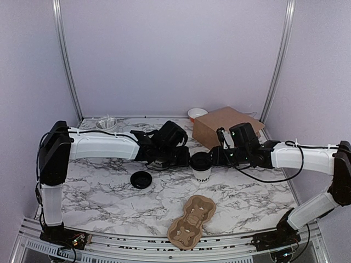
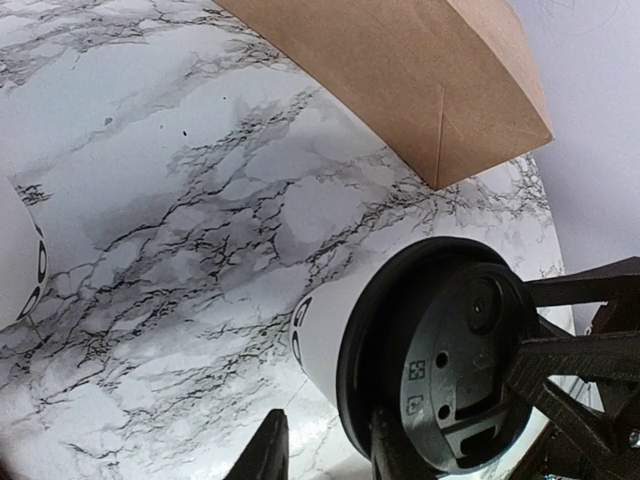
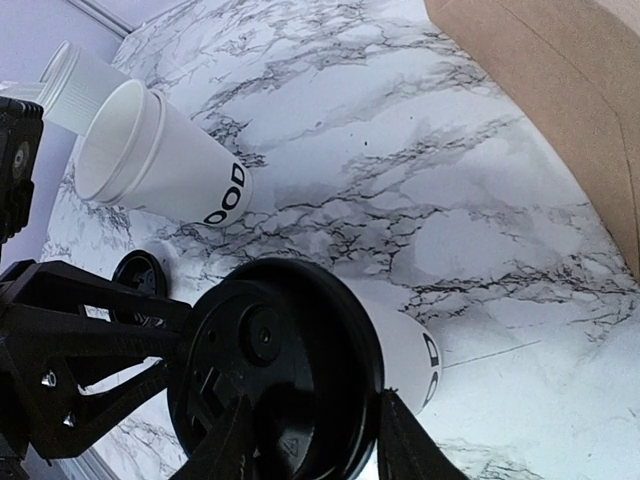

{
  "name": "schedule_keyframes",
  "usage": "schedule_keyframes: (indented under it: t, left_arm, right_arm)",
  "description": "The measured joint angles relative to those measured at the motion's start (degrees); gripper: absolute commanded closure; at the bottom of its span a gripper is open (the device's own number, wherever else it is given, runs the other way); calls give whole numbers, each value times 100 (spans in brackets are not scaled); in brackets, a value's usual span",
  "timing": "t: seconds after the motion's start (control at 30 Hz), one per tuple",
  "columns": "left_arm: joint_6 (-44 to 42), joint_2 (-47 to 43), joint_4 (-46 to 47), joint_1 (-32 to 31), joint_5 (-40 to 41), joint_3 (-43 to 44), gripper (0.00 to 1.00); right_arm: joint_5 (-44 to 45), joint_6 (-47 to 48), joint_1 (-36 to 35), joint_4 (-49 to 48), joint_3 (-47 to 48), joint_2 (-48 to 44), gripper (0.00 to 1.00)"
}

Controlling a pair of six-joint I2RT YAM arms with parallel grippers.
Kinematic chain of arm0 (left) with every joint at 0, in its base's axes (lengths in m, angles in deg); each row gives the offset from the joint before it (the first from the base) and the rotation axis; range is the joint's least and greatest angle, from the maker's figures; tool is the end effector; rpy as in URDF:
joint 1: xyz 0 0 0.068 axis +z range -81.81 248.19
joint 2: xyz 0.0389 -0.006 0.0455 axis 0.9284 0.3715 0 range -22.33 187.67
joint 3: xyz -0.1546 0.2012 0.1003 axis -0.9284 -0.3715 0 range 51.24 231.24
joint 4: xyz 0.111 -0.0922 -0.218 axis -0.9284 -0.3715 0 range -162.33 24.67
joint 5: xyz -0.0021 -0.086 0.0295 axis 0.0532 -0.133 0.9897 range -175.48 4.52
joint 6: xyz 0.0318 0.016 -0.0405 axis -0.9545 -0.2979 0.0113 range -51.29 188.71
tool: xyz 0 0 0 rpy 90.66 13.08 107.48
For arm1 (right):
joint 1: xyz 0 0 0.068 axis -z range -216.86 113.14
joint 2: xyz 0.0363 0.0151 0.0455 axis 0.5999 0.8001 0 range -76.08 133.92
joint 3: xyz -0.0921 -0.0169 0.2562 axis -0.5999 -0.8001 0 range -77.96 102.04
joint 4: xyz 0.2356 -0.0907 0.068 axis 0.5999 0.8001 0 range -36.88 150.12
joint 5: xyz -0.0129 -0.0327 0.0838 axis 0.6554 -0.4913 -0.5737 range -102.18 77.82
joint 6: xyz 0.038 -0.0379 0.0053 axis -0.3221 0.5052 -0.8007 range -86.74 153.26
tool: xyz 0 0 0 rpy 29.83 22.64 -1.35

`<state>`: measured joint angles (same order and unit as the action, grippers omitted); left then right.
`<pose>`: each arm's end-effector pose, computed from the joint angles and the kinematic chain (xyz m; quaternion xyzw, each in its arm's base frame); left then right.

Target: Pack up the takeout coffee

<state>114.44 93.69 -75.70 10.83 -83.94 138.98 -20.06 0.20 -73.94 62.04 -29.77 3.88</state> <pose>0.2519 -0.3915 0.2191 0.0855 0.8971 -0.3317 0.2789 0.2337 0.1827 0.2242 -0.0604 0.9051 0.2902 0.3047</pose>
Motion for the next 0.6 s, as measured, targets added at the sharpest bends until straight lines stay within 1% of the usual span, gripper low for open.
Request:
schedule_keyframes:
  t: [0.23, 0.4, 0.6]
  left_arm:
    - [-140, 52, -498, 33, -22, 295, 69]
    - [-188, 98, -695, 31, -125, 463, 68]
    - [-249, 122, -802, 11, -273, 619, 67]
  right_arm:
    - [-70, -302, -15, -354, -210, -48, 61]
    - [-138, -533, 52, -623, -466, -173, 64]
    - [-422, -833, 240, -903, -837, -402, 62]
